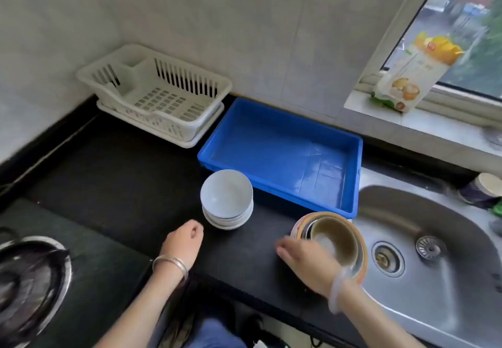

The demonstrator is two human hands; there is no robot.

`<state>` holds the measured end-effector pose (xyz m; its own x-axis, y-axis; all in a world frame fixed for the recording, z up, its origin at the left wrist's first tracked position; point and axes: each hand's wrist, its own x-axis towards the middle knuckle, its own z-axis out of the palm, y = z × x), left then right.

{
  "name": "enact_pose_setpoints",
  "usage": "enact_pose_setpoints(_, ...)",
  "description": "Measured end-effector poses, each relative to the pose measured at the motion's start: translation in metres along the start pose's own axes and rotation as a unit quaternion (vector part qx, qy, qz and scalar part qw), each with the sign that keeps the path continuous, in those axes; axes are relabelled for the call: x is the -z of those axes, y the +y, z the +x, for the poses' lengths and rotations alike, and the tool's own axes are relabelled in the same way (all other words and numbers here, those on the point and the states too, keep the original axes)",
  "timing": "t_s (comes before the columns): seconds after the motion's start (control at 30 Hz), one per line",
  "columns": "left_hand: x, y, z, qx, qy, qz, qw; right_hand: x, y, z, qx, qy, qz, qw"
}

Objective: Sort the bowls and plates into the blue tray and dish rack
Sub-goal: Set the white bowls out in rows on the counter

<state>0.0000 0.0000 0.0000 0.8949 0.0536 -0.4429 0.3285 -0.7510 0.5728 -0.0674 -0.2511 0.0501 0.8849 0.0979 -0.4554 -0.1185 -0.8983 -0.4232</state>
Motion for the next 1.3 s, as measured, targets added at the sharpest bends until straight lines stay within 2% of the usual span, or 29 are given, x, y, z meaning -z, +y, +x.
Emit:
enact_pose_setpoints(0.07,0.006,0.010,0.010,-0.011,0.057,-0.040,0.998,0.015,-0.016,0.034,-0.010,0.066,0.012,0.998)
enact_pose_setpoints(0.17,0.011,0.033,0.022,-0.018,0.070,-0.086,0.994,0.031,-0.042,0.084,-0.041,0.112,0.008,0.993)
enact_pose_setpoints(0.3,0.009,0.042,0.028,-0.003,0.047,-0.141,0.989,0.025,-0.055,0.112,-0.066,0.122,0.010,0.990)
enact_pose_setpoints(0.63,0.005,0.037,0.035,0.018,0.041,-0.214,0.976,0.024,-0.073,0.130,-0.048,0.144,-0.064,0.986)
enact_pose_setpoints(0.77,0.005,0.034,0.038,0.034,0.044,-0.241,0.969,0.027,-0.068,0.128,-0.034,0.153,-0.011,0.988)
enact_pose_setpoints(0.93,0.006,0.040,0.046,0.043,0.048,-0.223,0.973,0.038,-0.053,0.116,-0.050,0.211,0.081,0.973)
enact_pose_setpoints(1.07,0.007,0.052,0.050,0.041,0.050,-0.170,0.983,0.044,-0.044,0.109,-0.058,0.224,0.133,0.964)
enact_pose_setpoints(1.3,0.002,0.060,0.043,0.025,0.131,-0.092,0.987,0.046,-0.033,0.100,-0.065,0.229,0.170,0.956)
